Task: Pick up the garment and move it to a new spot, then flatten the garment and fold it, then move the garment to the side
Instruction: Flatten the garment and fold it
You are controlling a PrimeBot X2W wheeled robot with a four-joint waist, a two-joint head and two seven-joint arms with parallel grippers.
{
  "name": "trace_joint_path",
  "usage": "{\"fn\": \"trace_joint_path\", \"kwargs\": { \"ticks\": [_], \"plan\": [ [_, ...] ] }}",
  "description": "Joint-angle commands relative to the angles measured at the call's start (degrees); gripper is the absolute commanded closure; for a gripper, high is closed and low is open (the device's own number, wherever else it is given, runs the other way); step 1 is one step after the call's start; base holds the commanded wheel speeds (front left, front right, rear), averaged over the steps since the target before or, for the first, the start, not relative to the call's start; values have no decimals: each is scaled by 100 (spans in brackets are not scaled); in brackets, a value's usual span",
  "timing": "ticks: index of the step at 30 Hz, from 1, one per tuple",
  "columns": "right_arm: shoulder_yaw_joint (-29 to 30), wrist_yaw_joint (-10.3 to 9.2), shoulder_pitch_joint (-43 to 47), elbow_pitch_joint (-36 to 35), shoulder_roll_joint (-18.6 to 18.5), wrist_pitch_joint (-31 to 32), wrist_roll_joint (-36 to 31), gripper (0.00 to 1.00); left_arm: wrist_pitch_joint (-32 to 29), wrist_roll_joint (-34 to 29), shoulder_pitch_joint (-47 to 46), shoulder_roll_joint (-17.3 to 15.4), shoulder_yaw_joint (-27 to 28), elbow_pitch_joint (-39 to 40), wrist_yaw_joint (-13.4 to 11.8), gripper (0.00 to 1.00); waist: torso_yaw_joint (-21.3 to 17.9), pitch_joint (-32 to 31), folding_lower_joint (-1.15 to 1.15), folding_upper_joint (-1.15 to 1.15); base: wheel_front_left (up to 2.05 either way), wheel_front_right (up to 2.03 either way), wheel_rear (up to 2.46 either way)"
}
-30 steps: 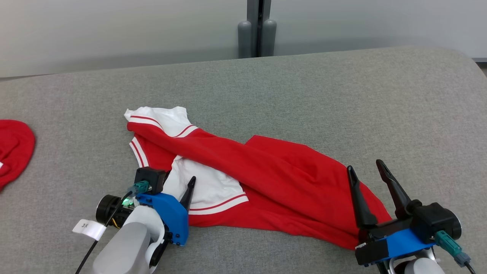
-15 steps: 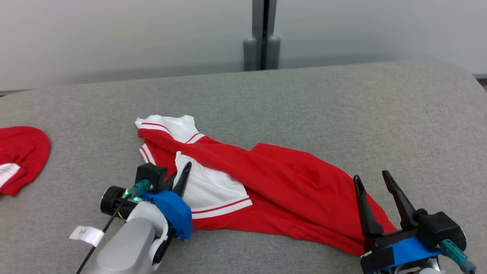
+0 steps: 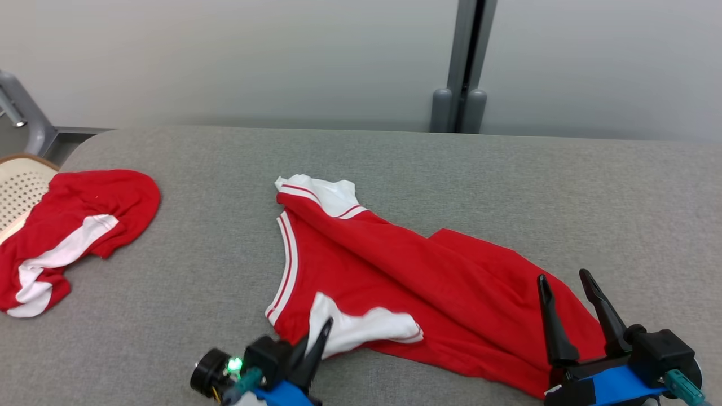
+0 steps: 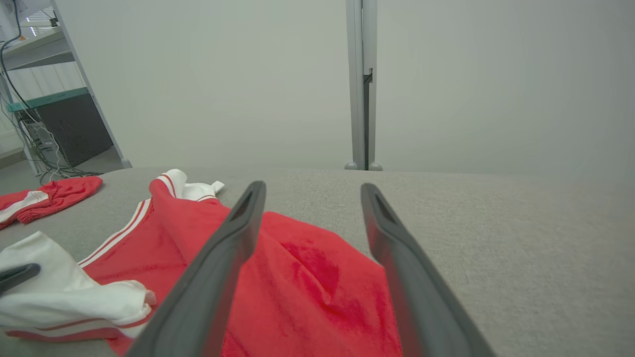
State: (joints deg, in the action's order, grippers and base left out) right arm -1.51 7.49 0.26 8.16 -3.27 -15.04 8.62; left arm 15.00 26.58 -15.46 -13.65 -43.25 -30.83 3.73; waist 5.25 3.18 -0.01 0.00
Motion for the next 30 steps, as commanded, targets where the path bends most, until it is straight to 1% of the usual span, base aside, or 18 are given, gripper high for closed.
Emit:
{"fn": "trace_joint_path", "kwargs": {
  "ticks": [1, 4, 8, 9, 10, 11, 14, 21, 25, 27, 30],
  "plan": [
    [2, 0, 25, -20, 4, -20, 3, 0, 21, -78, 236, -87, -12, 186, -78, 100, 81, 28, 1, 0, 0, 0, 0],
    [-15, 0, 30, -6, 5, -20, 14, 0, 21, -118, 608, -219, 10, 477, -208, 100, 156, 32, 1, 0, 0, 0, 0],
    [-5, 0, 29, 4, 6, -20, 27, 0, 22, -93, 1029, -386, 307, 888, -436, 100, 197, 45, 1, 0, 0, 0, 0],
    [0, 0, 38, 9, 7, -20, 34, 0, 20, -62, 1156, -408, 407, 987, -492, 94, 201, 41, 1, 0, 0, 0, 0],
    [2, 0, 50, 17, 6, -20, 40, 0, 19, -62, 1267, -435, 473, 1055, -530, 41, 205, 43, 1, 0, 0, 0, 0],
    [6, 0, 54, 29, -3, -20, 43, 0, 19, -72, 1353, -444, 540, 1134, -575, 0, 211, 47, 1, 0, 0, 0, 0],
    [16, 0, 49, 51, -19, -20, 61, 0, 20, -99, 1560, -463, 752, 1332, -638, 0, 222, 45, 1, 0, 0, 0, 0],
    [55, 0, 40, 78, -20, -20, 67, 0, 21, -251, 1793, -366, 1234, 1789, -707, 0, 234, 20, 1, 0, 0, 0, 0],
    [54, 0, 40, 96, -16, -20, 74, 0, 20, -371, 1745, -271, 1598, 1997, -690, 0, 200, -5, 1, 0, 0, 0, 0],
    [33, 0, 17, 104, -13, -20, 74, 0, 20, -440, 1598, -207, 1737, 2028, -638, 0, 160, -10, 1, 0, 0, 0, 0],
    [-7, 0, -14, 120, -9, -20, 62, 0, 20, -577, 1303, -125, 1915, 1867, -534, 0, 48, -11, 1, 0, 0, 0, 0]
  ]
}}
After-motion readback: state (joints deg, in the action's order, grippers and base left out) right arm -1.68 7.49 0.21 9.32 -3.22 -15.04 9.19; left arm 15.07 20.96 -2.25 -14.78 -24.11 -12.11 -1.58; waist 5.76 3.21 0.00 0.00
